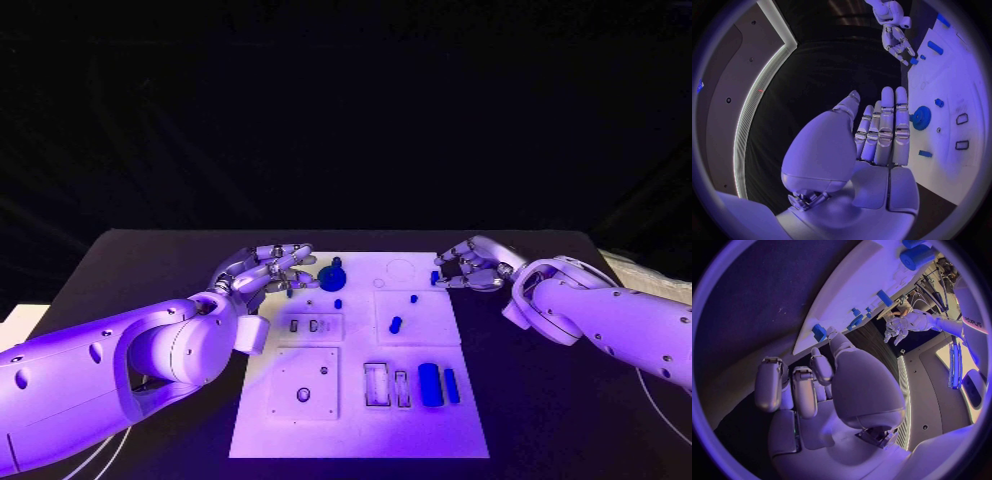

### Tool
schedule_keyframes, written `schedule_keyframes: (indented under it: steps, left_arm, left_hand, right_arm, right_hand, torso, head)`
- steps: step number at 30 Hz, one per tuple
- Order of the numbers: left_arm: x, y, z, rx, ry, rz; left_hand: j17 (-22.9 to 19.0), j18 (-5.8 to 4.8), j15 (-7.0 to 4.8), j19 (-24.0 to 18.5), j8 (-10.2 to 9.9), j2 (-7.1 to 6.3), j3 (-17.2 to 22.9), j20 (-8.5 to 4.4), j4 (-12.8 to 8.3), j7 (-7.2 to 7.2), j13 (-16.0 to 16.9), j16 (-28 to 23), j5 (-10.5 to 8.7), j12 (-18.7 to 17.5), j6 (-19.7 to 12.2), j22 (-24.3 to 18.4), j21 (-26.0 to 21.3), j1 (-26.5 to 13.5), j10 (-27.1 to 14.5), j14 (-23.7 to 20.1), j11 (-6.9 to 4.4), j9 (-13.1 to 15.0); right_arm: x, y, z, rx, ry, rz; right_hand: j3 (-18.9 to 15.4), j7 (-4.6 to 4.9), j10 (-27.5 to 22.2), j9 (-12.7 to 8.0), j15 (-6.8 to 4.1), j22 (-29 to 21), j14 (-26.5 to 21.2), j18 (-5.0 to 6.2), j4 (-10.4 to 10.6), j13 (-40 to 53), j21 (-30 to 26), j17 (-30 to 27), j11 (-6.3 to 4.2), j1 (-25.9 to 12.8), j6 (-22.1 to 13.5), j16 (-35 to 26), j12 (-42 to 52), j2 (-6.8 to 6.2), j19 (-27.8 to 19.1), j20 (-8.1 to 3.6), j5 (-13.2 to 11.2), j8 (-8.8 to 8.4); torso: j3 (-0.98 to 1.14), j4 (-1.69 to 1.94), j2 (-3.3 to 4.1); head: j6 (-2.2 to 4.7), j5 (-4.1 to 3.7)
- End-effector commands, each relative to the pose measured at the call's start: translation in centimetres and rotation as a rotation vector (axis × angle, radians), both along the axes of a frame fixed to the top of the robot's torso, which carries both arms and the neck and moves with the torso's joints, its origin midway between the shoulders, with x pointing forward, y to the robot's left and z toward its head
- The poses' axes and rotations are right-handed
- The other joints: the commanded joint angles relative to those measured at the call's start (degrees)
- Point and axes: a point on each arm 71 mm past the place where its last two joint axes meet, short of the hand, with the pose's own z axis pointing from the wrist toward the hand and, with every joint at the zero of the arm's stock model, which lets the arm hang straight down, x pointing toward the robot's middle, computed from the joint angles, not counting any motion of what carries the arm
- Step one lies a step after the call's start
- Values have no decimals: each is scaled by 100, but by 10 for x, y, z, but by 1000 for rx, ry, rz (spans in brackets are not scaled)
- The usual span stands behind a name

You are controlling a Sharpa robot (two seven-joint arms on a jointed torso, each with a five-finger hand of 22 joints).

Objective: Assemble the parts on the task board

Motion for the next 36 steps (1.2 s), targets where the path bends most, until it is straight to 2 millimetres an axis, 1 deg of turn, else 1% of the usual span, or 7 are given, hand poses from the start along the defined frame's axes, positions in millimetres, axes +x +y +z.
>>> schedule_keyframes:
  steps: [1, 6, 11, 18, 23, 28, 36]
  left_arm:
    - [0, -3, 1, -14, -5, -20]
    - [0, -3, 1, -14, -5, -20]
    - [0, -3, 1, -14, -5, -21]
    - [0, -3, 1, -13, -5, -20]
    - [-1, -3, 1, -13, -4, -20]
    - [-1, -3, 1, -13, -4, -20]
    - [-1, -2, 1, -13, -4, -21]
  left_hand:
    - [6, 87, 2, 17, -33, 45, 3, -14, -40, 19, -9, 24, -32, -25, 13, 5, 31, 17, 15, -28, 4, -3]
    - [6, 87, 2, 17, -33, 45, 3, -14, -40, 19, -9, 24, -32, -25, 13, 5, 31, 17, 15, -28, 4, -3]
    - [6, 87, 2, 17, -33, 45, 3, -14, -40, 19, -9, 24, -32, -25, 13, 5, 31, 17, 15, -28, 4, -3]
    - [6, 87, 2, 17, -33, 45, 3, -14, -40, 19, -9, 24, -32, -25, 13, 5, 31, 17, 15, -28, 4, -3]
    - [6, 87, 2, 17, -33, 45, 3, -14, -40, 19, -9, 24, -32, -25, 13, 5, 31, 17, 15, -28, 4, -3]
    - [6, 87, 2, 17, -33, 45, 3, -14, -40, 19, -9, 24, -32, -25, 13, 5, 31, 17, 15, -28, 4, -3]
    - [6, 87, 2, 17, -33, 45, 3, -14, -40, 19, -9, 24, -32, -25, 13, 5, 31, 17, 15, -28, 4, -3]
  right_arm:
    - [1, 2, -3, -18, 14, 7]
    - [3, 4, -6, -25, 14, 7]
    - [4, 8, -7, -25, 20, 16]
    - [4, 10, -8, -27, 27, 21]
    - [4, 10, -8, -28, 32, 22]
    - [4, 10, -9, -31, 36, 19]
    - [5, 10, -10, -49, 40, 11]
  right_hand:
    - [16, -7, -1, 0, 7, 6, 503, 15, -61, 25, -31, 1137, -17, 81, 2, 22, 7, 28, -36, 16, -50, 24]
    - [122, -19, 54, 20, -4, 48, 507, 7, -143, 86, -9, 1153, -31, 149, 127, 28, 68, 142, -10, 8, -217, 62]
    - [203, -39, 108, 35, -17, 74, 510, 2, -193, 148, 5, 1169, -48, 167, 247, 34, 132, 204, 5, -1, -303, 90]
    - [279, -75, 148, 50, -39, 88, 513, 0, -241, 197, 13, 1181, -78, 167, 398, 39, 181, 242, 13, -18, -344, 124]
    - [353, -117, 169, 63, -67, 100, 514, -2, -277, 223, 19, 1185, -112, 159, 533, 40, 203, 284, 19, -41, -392, 154]
    - [449, -164, 191, 75, -101, 118, 516, -5, -323, 251, 29, 1193, -153, 157, 677, 43, 226, 335, 29, -71, -461, 189]
    - [485, -177, 202, 76, -113, 137, 520, -9, -343, 265, 38, 1207, -164, 147, 715, 49, 237, 343, 39, -83, -498, 193]
  torso:
    - [-5, 2, -3]
    - [-4, 2, -3]
    - [-9, 0, -5]
    - [-7, -1, -8]
    - [-8, -1, -8]
    - [-5, -2, -10]
    - [-4, -3, -7]
  head:
    - [-13, 2]
    - [-25, 6]
    - [-35, 10]
    - [-46, 17]
    - [-58, 15]
    - [-59, 9]
    - [-80, 3]
